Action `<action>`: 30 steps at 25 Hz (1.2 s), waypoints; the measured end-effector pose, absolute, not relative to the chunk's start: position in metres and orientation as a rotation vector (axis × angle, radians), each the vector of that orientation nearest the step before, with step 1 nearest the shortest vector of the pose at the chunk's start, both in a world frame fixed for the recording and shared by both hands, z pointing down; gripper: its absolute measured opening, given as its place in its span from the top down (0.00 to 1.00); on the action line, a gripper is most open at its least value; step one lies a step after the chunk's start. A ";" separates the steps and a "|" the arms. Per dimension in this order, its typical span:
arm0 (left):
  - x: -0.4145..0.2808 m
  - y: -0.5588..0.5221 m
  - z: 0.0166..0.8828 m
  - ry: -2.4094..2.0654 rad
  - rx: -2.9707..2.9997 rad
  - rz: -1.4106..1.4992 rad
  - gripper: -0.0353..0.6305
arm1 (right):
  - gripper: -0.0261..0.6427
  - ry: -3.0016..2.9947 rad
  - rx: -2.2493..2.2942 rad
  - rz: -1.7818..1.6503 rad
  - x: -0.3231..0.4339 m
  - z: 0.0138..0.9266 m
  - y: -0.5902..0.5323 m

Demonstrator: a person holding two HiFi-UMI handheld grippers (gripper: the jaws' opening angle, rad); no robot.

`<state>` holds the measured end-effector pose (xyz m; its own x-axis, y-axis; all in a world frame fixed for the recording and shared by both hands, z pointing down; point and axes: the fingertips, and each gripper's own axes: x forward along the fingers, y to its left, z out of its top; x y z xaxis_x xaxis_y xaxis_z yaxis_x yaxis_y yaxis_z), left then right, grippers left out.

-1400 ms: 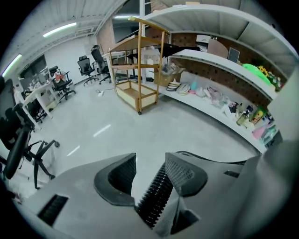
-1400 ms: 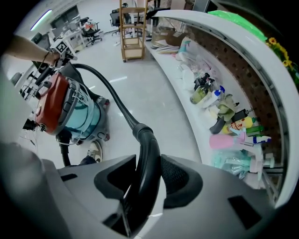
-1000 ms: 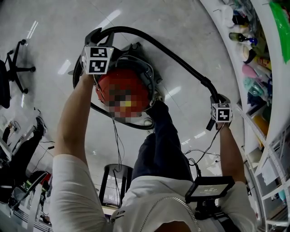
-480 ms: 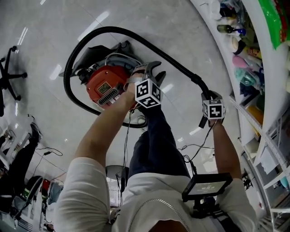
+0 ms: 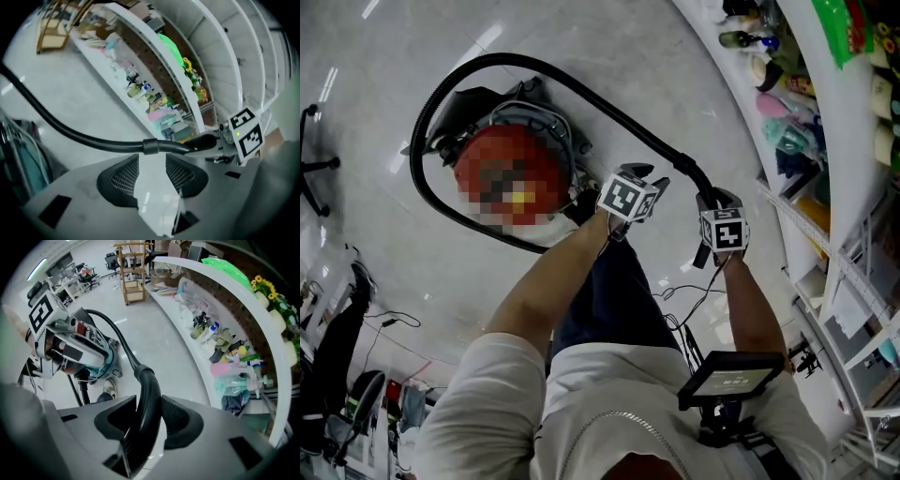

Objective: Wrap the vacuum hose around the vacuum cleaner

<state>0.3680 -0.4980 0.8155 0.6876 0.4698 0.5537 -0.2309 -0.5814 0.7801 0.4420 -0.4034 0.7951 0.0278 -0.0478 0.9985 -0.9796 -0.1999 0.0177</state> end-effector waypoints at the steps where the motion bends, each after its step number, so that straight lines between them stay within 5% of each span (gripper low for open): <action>1: 0.372 -0.485 0.810 0.175 1.887 0.916 0.69 | 0.70 -1.129 1.410 1.317 0.438 0.790 -0.401; 12: 0.382 -0.396 0.756 0.201 1.263 0.600 0.69 | 0.70 -1.142 1.462 1.298 0.396 0.731 -0.362; 30: 0.401 -0.344 0.676 0.173 1.035 0.406 0.67 | 0.70 -1.204 1.531 1.161 0.376 0.647 -0.338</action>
<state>0.4007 -0.3444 0.6761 0.9126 0.4057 0.0502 -0.2449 0.4444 0.8617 0.3762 -0.3378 0.6468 0.1066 -0.1958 0.9748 -0.9813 -0.1789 0.0714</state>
